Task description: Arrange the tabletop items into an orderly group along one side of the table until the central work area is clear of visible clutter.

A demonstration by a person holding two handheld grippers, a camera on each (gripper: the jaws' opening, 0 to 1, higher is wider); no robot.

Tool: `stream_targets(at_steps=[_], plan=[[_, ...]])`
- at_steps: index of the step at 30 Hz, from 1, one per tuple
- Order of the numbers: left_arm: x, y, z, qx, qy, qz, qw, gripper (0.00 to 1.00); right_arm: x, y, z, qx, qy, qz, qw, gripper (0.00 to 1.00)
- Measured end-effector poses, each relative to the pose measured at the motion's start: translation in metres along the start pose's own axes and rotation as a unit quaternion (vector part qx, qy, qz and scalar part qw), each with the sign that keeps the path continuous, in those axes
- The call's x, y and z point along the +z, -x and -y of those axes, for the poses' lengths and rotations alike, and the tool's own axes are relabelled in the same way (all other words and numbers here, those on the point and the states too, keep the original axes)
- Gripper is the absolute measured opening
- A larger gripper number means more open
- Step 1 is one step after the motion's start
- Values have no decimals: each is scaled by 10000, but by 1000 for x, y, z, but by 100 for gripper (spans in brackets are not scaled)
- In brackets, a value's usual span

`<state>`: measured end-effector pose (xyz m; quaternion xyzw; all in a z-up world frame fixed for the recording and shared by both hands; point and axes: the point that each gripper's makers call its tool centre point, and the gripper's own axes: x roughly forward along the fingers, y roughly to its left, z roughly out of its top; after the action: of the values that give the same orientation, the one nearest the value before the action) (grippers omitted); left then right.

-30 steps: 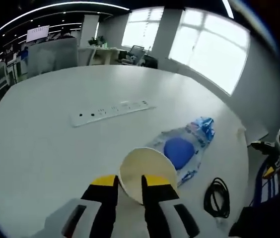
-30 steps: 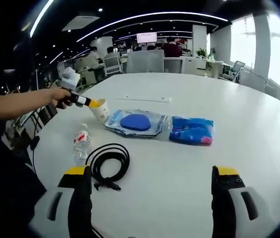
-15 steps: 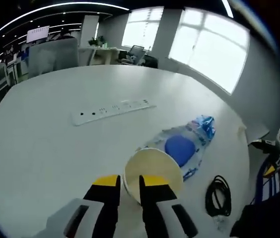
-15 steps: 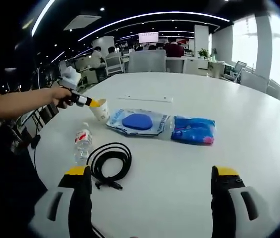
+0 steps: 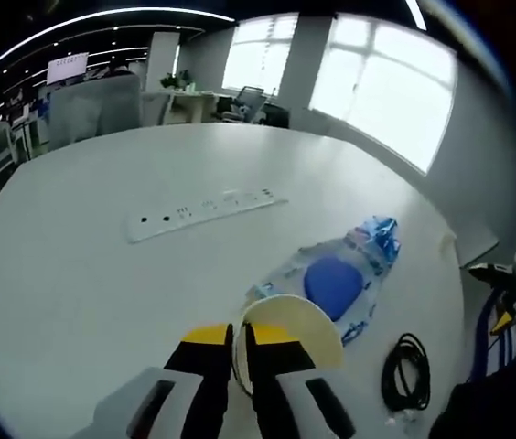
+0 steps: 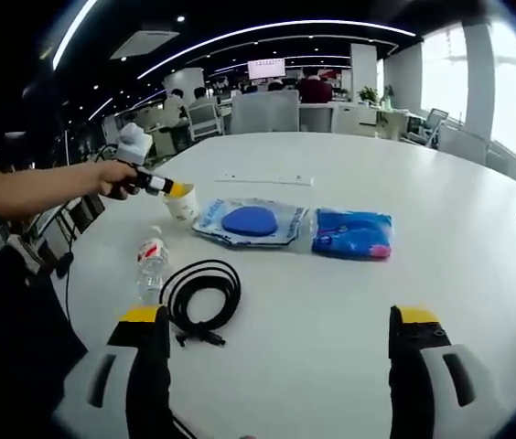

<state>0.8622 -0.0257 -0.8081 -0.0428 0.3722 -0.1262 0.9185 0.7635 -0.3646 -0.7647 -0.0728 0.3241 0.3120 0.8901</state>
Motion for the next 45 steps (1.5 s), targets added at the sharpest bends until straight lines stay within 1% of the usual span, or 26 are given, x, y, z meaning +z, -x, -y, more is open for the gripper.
stream_targets(at_steps=[3, 5, 7, 9, 14, 16, 19, 25, 30, 32, 35, 38, 40, 43, 45], plan=[[3, -3, 1, -7, 20, -2, 10000, 4, 0, -1, -2, 24, 19, 0, 10000, 96], [3, -5, 1, 21, -69, -15, 10000, 5, 0, -1, -2, 17, 21, -9, 10000, 96], [3, -5, 0, 47, -105, -19, 9999, 8, 0, 0, -1, 12, 20, 3, 10000, 96], [3, -4, 1, 3, -88, -7, 10000, 11, -2, 1, 0, -7, -13, 5, 10000, 96], [8, 1, 1, -50, -67, 52, 10000, 21, -4, 2, 2, -33, -39, -19, 10000, 96], [12, 3, 2, -99, -35, 114, 9999, 22, -4, 1, 2, -32, -48, -23, 10000, 96], [13, 6, 1, -69, -53, 105, 9999, 25, -3, 1, 0, -15, -40, -13, 10000, 96], [14, 21, 2, -55, -154, 127, 9998, 29, 4, 0, -5, 39, 15, 69, 10000, 96], [13, 36, -1, 16, -124, 134, 9998, 35, 13, 1, -7, 74, 60, 176, 9998, 98], [13, 42, 0, 43, -137, 148, 9998, 36, 17, 1, -8, 88, 97, 215, 9997, 99], [13, 52, 0, 97, -122, 183, 9997, 39, 19, 1, -11, 144, 150, 215, 9996, 99], [9, 60, 1, 160, -105, 161, 9997, 46, 22, -2, -17, 217, 246, 211, 9992, 99], [6, 66, 3, 166, -126, 142, 9997, 48, 23, -4, -23, 286, 307, 200, 9989, 99], [2, 74, 6, 152, -141, 197, 9996, 52, 24, -9, -33, 412, 404, 170, 9982, 99], [-1, 79, 6, 159, -145, 234, 9995, 56, 24, -13, -41, 499, 511, 138, 9973, 99]])
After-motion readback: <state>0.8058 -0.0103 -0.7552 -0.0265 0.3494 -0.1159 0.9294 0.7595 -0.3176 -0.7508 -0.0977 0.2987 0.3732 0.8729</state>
